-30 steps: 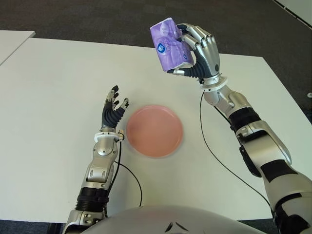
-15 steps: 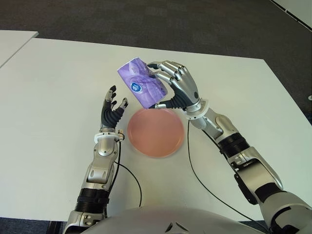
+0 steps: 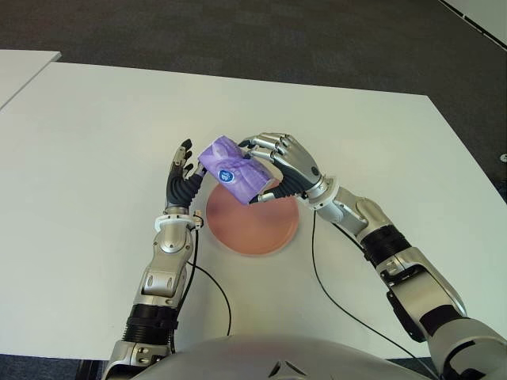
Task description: Put the tissue paper into the plate.
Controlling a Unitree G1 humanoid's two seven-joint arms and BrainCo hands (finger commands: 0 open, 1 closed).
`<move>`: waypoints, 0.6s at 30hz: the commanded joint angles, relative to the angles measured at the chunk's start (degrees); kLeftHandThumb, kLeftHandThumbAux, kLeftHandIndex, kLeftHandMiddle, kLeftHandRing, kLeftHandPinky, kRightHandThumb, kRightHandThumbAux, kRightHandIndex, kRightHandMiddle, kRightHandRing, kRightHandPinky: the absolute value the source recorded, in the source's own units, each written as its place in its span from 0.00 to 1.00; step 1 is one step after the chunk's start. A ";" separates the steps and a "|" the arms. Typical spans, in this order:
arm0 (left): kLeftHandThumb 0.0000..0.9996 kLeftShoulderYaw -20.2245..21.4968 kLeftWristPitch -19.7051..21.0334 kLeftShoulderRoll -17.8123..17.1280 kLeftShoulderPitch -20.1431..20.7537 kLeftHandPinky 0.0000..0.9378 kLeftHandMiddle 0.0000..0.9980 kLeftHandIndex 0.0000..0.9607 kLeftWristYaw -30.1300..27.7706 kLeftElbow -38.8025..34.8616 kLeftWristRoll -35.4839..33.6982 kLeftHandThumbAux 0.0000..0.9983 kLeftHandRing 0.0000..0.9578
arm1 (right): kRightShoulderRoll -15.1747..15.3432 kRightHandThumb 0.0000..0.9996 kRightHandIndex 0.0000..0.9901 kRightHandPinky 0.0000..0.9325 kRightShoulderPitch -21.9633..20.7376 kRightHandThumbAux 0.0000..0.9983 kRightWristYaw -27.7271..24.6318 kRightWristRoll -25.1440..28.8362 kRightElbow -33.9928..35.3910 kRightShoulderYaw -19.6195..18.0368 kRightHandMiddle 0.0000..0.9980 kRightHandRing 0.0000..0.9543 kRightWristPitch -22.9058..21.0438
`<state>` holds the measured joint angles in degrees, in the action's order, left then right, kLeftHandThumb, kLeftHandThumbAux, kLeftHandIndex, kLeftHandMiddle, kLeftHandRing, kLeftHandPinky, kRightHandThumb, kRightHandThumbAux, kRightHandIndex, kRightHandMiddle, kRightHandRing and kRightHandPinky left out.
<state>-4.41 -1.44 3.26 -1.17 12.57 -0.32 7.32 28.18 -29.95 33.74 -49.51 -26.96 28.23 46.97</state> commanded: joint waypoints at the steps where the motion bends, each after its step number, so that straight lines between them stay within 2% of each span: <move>1: 0.00 -0.25 -0.70 0.47 -0.71 0.00 0.00 0.01 -0.68 0.47 -0.05 0.63 0.00 | 0.66 0.95 0.39 0.85 1.52 0.66 0.22 -2.23 -1.22 0.40 0.50 0.56 0.31; 8: 0.00 -1.06 -0.24 0.70 -1.26 0.00 0.00 0.01 0.18 -1.04 1.21 0.63 0.00 | 1.36 0.95 0.39 0.85 3.37 0.66 -1.57 -2.46 -1.32 0.04 0.51 0.56 -0.32; 18: 0.00 -0.46 -1.45 0.94 -1.35 0.00 0.00 0.01 2.20 -0.06 2.35 0.63 0.00 | 2.09 0.95 0.39 0.84 3.48 0.66 -2.40 -3.25 -2.42 -0.29 0.51 0.55 -2.16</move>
<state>-5.28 -1.94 3.26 -1.60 13.59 -1.87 9.06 29.79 -27.22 32.03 -51.64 -28.62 28.10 46.03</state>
